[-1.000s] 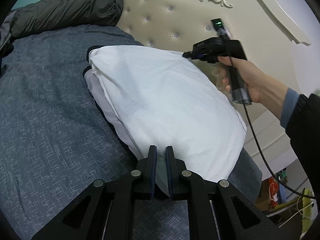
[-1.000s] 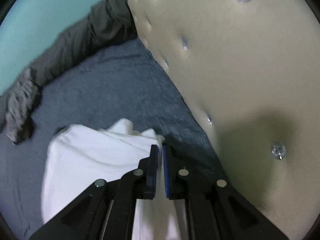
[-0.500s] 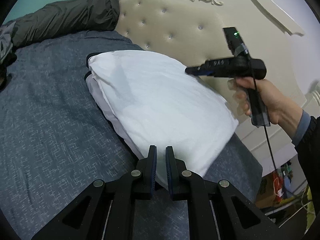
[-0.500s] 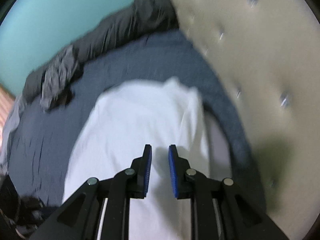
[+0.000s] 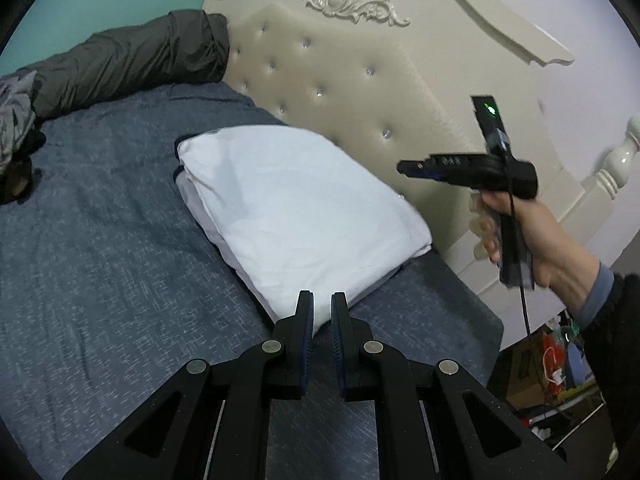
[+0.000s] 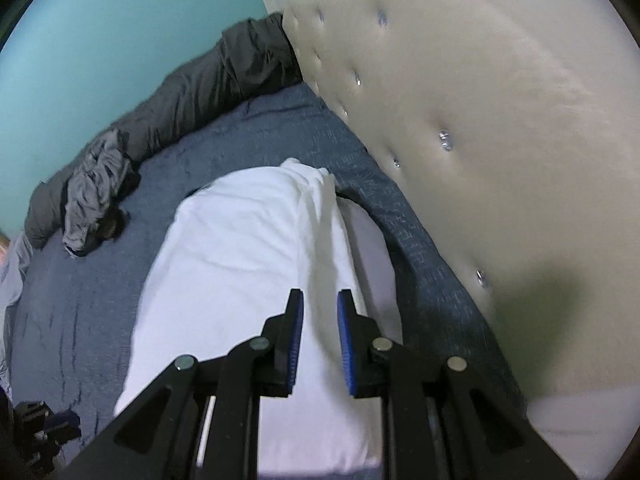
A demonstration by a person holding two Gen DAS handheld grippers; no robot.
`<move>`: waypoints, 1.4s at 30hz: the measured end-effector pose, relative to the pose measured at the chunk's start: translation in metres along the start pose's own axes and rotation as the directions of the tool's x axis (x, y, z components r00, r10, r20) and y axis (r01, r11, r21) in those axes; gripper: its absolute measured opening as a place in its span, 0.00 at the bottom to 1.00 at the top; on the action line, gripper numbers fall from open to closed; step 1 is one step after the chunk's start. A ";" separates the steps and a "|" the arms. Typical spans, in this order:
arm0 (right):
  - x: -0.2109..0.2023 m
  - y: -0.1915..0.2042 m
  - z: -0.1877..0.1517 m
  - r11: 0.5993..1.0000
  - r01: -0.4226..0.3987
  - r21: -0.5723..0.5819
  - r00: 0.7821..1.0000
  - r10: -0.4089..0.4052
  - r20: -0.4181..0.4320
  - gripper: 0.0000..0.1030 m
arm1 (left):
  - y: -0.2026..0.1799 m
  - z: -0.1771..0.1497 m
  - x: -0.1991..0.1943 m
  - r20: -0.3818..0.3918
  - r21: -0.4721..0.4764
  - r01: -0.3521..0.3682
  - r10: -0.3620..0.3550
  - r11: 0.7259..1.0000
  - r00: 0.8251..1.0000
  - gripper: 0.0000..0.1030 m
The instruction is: Fold clothes
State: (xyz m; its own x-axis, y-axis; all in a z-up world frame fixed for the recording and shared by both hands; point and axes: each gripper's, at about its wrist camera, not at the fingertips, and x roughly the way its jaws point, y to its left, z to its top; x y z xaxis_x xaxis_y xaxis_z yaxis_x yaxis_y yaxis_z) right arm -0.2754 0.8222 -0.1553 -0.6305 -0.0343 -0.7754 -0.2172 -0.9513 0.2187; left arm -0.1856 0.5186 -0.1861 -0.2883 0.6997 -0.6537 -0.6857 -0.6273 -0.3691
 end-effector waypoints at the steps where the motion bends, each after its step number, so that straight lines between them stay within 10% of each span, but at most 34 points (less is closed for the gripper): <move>1: -0.008 0.001 -0.003 1.000 -0.007 0.008 1.000 0.007 0.013 0.16 | -0.003 0.000 -0.006 0.003 0.002 -0.003 0.003 1.000 1.000 0.11; 31: -0.234 0.107 -0.125 1.000 0.025 -0.011 0.943 -0.020 0.333 0.22 | -0.083 -0.019 -0.189 0.206 0.109 -0.062 0.039 0.992 0.978 0.41; 34: -0.251 0.117 -0.138 1.000 0.012 -0.003 0.936 -0.010 0.352 0.42 | -0.088 -0.023 -0.201 0.222 0.115 -0.072 0.045 0.991 0.974 0.45; 42: -0.278 0.148 -0.170 1.000 0.014 -0.020 0.926 -0.005 0.377 0.48 | -0.097 -0.038 -0.230 0.256 0.130 -0.083 0.047 0.988 0.965 0.54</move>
State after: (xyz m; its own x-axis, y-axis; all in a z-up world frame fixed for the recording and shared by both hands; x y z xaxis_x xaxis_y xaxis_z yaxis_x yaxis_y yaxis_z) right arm -0.0052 0.6392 -0.0082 -0.8639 0.0885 -0.4958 -0.2106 -0.9577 0.1960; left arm -0.0276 0.4057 -0.0252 -0.4821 0.7334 -0.4794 -0.7406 -0.6334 -0.2243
